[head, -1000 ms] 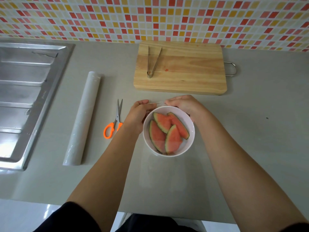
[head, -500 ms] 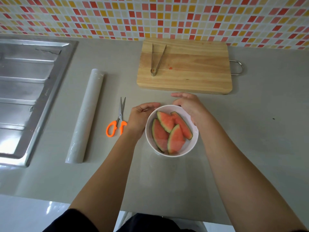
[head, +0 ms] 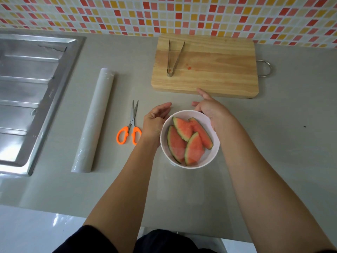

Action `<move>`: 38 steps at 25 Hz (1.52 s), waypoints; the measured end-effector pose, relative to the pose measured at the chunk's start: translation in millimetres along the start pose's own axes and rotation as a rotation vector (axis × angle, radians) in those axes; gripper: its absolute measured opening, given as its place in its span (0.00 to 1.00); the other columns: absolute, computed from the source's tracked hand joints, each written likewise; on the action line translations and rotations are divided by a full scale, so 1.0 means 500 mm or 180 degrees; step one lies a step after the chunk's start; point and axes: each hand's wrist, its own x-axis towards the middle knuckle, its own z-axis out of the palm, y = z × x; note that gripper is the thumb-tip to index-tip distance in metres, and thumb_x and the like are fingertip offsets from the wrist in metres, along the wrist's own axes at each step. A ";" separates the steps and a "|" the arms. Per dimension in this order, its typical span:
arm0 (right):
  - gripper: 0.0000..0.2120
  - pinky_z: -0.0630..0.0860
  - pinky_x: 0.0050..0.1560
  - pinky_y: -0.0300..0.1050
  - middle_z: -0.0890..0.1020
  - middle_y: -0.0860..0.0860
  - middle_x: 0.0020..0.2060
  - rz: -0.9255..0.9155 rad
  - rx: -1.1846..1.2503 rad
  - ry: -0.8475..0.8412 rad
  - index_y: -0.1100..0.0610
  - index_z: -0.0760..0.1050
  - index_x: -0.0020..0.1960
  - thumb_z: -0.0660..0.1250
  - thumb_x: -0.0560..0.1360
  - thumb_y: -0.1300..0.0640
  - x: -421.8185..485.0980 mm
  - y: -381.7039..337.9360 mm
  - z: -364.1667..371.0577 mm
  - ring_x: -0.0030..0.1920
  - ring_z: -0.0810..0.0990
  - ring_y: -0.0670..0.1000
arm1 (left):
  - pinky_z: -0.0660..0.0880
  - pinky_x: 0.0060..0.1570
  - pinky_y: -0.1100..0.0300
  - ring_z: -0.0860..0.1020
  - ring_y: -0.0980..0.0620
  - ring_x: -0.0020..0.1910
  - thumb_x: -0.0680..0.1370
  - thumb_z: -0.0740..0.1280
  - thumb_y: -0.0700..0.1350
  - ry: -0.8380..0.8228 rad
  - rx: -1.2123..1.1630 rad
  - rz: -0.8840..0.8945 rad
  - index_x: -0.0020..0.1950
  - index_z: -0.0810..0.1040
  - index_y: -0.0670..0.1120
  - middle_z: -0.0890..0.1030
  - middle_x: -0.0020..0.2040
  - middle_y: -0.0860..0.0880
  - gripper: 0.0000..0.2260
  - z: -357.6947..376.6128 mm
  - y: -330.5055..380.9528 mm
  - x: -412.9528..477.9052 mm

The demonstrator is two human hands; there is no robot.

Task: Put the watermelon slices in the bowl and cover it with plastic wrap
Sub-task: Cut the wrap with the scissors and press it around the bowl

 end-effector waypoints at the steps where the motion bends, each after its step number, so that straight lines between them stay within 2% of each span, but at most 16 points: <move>1: 0.33 0.71 0.48 0.41 0.77 0.49 0.48 -0.0021 -0.0001 0.0149 0.43 0.64 0.70 0.55 0.71 0.70 0.000 0.003 -0.001 0.47 0.76 0.49 | 0.80 0.43 0.63 0.80 0.57 0.48 0.71 0.56 0.21 -0.0015 0.0241 0.0072 0.51 0.80 0.45 0.79 0.56 0.43 0.24 -0.006 0.000 0.002; 4: 0.28 0.69 0.36 0.40 0.76 0.47 0.42 -0.0061 0.0150 0.0476 0.46 0.67 0.67 0.52 0.73 0.69 -0.006 0.016 -0.007 0.36 0.72 0.47 | 0.74 0.55 0.60 0.77 0.52 0.52 0.71 0.69 0.32 0.0024 0.2468 0.1033 0.56 0.81 0.45 0.75 0.59 0.45 0.15 -0.034 0.015 0.005; 6: 0.25 0.70 0.36 0.42 0.78 0.51 0.49 -0.0203 0.0279 0.0872 0.50 0.70 0.65 0.53 0.72 0.68 -0.013 0.018 -0.021 0.35 0.72 0.49 | 0.69 0.52 0.67 0.76 0.49 0.53 0.72 0.68 0.34 0.0254 0.3178 0.1704 0.57 0.80 0.42 0.74 0.59 0.45 0.14 -0.055 0.025 0.003; 8: 0.22 0.72 0.39 0.38 0.80 0.50 0.50 -0.0661 0.0304 0.1136 0.53 0.73 0.61 0.55 0.71 0.67 -0.024 0.019 -0.042 0.39 0.75 0.49 | 0.67 0.46 0.70 0.78 0.48 0.49 0.77 0.63 0.37 0.0853 0.2847 0.1963 0.57 0.80 0.43 0.77 0.54 0.48 0.11 -0.069 0.031 -0.017; 9: 0.21 0.71 0.40 0.33 0.80 0.47 0.48 -0.0974 0.0381 0.0897 0.52 0.74 0.59 0.56 0.70 0.66 -0.033 0.020 -0.050 0.42 0.76 0.48 | 0.68 0.46 0.70 0.79 0.51 0.49 0.79 0.60 0.42 0.0968 0.2350 0.1887 0.57 0.80 0.45 0.79 0.51 0.52 0.11 -0.072 0.029 -0.031; 10: 0.19 0.70 0.43 0.31 0.81 0.44 0.48 -0.1271 0.0439 0.0408 0.49 0.76 0.56 0.56 0.70 0.63 -0.045 0.024 -0.052 0.46 0.77 0.45 | 0.70 0.50 0.71 0.79 0.55 0.52 0.80 0.57 0.48 0.0761 0.1677 0.1662 0.57 0.80 0.48 0.80 0.51 0.55 0.13 -0.069 0.022 -0.049; 12: 0.16 0.68 0.58 0.36 0.79 0.41 0.54 -0.1573 0.0319 -0.0648 0.44 0.77 0.53 0.55 0.73 0.54 -0.064 0.038 -0.044 0.57 0.75 0.42 | 0.70 0.61 0.68 0.76 0.60 0.61 0.79 0.52 0.56 -0.0102 0.0324 0.1093 0.59 0.77 0.52 0.79 0.59 0.55 0.18 -0.044 -0.005 -0.083; 14: 0.17 0.65 0.68 0.46 0.78 0.45 0.59 -0.1450 0.0131 -0.1199 0.45 0.77 0.53 0.51 0.75 0.45 -0.065 0.051 -0.033 0.62 0.74 0.44 | 0.69 0.65 0.61 0.72 0.56 0.66 0.77 0.50 0.59 -0.0451 -0.0139 0.0797 0.63 0.74 0.52 0.75 0.66 0.51 0.22 -0.021 -0.034 -0.102; 16: 0.24 0.66 0.68 0.52 0.80 0.49 0.58 -0.1178 0.0019 -0.1272 0.47 0.80 0.52 0.49 0.74 0.38 -0.058 0.058 -0.031 0.61 0.77 0.49 | 0.69 0.66 0.54 0.73 0.51 0.66 0.77 0.49 0.60 -0.0482 -0.0116 0.0690 0.65 0.73 0.50 0.75 0.67 0.47 0.24 -0.007 -0.049 -0.108; 18: 0.30 0.69 0.66 0.57 0.83 0.54 0.52 -0.0971 0.0055 -0.1193 0.49 0.82 0.49 0.48 0.71 0.32 -0.051 0.062 -0.030 0.56 0.79 0.53 | 0.71 0.63 0.54 0.76 0.50 0.63 0.78 0.47 0.60 -0.0451 -0.0125 0.0612 0.63 0.75 0.49 0.78 0.63 0.46 0.25 0.000 -0.053 -0.106; 23: 0.39 0.71 0.64 0.57 0.85 0.56 0.47 -0.0732 0.0213 -0.0925 0.52 0.83 0.46 0.43 0.66 0.26 -0.045 0.064 -0.018 0.53 0.81 0.56 | 0.72 0.63 0.45 0.79 0.47 0.58 0.78 0.46 0.61 -0.0326 0.0093 0.0467 0.58 0.80 0.46 0.83 0.55 0.43 0.29 -0.001 -0.055 -0.091; 27: 0.39 0.69 0.65 0.57 0.85 0.52 0.47 -0.0926 -0.0096 -0.0605 0.49 0.83 0.43 0.41 0.66 0.26 -0.045 0.065 -0.018 0.54 0.80 0.53 | 0.71 0.63 0.44 0.80 0.47 0.57 0.75 0.46 0.67 -0.0346 0.0454 0.0318 0.53 0.83 0.50 0.84 0.53 0.45 0.32 -0.003 -0.055 -0.080; 30: 0.39 0.69 0.65 0.57 0.85 0.54 0.47 -0.0867 0.0082 -0.0620 0.51 0.83 0.45 0.41 0.69 0.28 -0.049 0.066 -0.019 0.54 0.80 0.54 | 0.72 0.63 0.46 0.80 0.49 0.55 0.71 0.48 0.71 -0.0142 0.0536 -0.0017 0.51 0.83 0.50 0.84 0.52 0.46 0.34 0.002 -0.047 -0.077; 33: 0.39 0.70 0.64 0.57 0.84 0.57 0.48 -0.0770 0.0311 -0.0623 0.54 0.83 0.46 0.40 0.73 0.31 -0.054 0.069 -0.018 0.54 0.80 0.56 | 0.74 0.58 0.49 0.82 0.48 0.51 0.75 0.45 0.68 0.0020 0.0274 -0.0267 0.47 0.85 0.47 0.86 0.47 0.45 0.34 0.009 -0.039 -0.078; 36: 0.40 0.70 0.65 0.56 0.83 0.58 0.50 -0.0739 0.0459 -0.0599 0.58 0.81 0.49 0.37 0.76 0.34 -0.056 0.070 -0.020 0.55 0.80 0.58 | 0.76 0.53 0.52 0.82 0.45 0.48 0.76 0.45 0.67 0.0548 -0.0044 -0.0509 0.36 0.85 0.49 0.86 0.42 0.46 0.35 0.024 -0.034 -0.089; 38: 0.41 0.71 0.64 0.55 0.83 0.59 0.49 -0.0722 0.0503 -0.0592 0.59 0.81 0.50 0.36 0.76 0.35 -0.055 0.071 -0.023 0.54 0.80 0.57 | 0.76 0.54 0.51 0.81 0.44 0.48 0.75 0.46 0.67 0.1044 -0.0221 -0.0672 0.34 0.84 0.48 0.86 0.42 0.46 0.34 0.034 -0.033 -0.092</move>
